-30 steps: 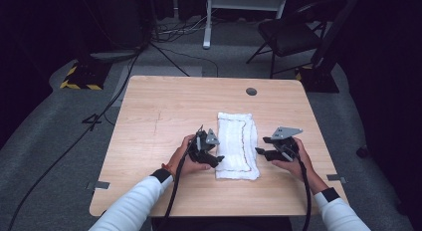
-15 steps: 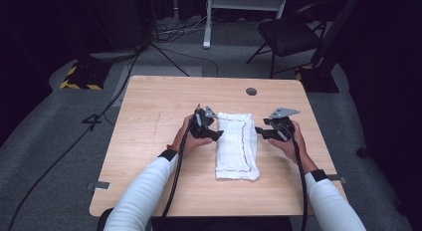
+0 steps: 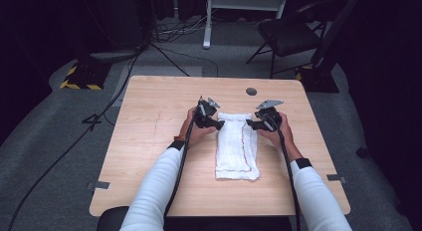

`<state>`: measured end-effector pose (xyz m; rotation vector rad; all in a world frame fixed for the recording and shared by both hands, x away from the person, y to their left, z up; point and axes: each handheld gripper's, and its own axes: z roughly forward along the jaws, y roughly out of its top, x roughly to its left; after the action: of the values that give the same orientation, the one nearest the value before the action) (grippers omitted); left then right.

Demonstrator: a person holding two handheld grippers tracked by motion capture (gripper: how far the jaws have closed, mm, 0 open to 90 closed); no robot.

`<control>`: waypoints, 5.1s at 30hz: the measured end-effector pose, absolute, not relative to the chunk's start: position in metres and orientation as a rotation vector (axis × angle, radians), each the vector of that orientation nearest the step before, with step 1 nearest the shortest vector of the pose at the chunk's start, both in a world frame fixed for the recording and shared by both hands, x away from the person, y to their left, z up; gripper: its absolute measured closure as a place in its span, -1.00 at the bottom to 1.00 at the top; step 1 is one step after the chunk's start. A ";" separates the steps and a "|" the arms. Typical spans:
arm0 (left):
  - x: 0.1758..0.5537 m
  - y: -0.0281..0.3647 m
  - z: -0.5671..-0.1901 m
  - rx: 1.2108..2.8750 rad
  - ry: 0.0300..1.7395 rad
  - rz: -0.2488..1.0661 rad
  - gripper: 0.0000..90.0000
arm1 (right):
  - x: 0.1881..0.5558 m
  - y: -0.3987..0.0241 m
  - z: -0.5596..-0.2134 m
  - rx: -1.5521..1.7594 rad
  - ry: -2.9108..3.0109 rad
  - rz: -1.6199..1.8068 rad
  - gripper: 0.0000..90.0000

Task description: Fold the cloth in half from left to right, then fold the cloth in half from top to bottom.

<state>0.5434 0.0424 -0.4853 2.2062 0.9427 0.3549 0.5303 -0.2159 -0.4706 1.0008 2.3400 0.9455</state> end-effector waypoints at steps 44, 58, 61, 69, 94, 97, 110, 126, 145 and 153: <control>0.563 0.029 -0.498 2.193 0.966 0.315 -0.37 | 0.557 -0.221 -0.494 1.163 2.387 1.032 0.14; 0.559 0.027 -0.497 2.184 0.883 0.219 0.62 | 0.554 -0.214 -0.490 1.152 2.443 1.031 0.80; 0.560 0.026 -0.497 2.191 0.878 0.213 0.72 | 0.554 -0.212 -0.490 1.118 2.437 1.005 0.85; 0.562 0.027 -0.495 2.203 0.864 0.220 0.82 | 0.553 -0.211 -0.489 1.099 2.401 1.010 0.88; 0.563 0.029 -0.467 2.227 0.795 0.368 0.83 | 0.551 -0.205 -0.464 1.020 2.319 1.056 0.89; 0.562 0.029 -0.466 2.215 0.793 0.368 0.83 | 0.550 -0.206 -0.462 1.010 2.314 1.063 0.90; 0.547 0.036 -0.452 2.181 0.746 0.371 0.83 | 0.536 -0.211 -0.446 0.942 2.309 1.134 0.90; 0.509 0.039 -0.437 2.155 0.596 0.368 0.83 | 0.500 -0.229 -0.439 0.873 2.305 1.248 0.90; 0.476 0.054 -0.442 2.138 0.508 0.341 0.83 | 0.464 -0.226 -0.438 0.768 2.365 1.280 0.90; 0.465 0.059 -0.446 2.131 0.492 0.301 0.82 | 0.452 -0.225 -0.439 0.727 2.393 1.277 0.90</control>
<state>0.4647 0.0594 -0.4458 2.1306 0.4921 0.3011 0.4517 -0.2253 -0.4394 0.7266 2.3931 1.2773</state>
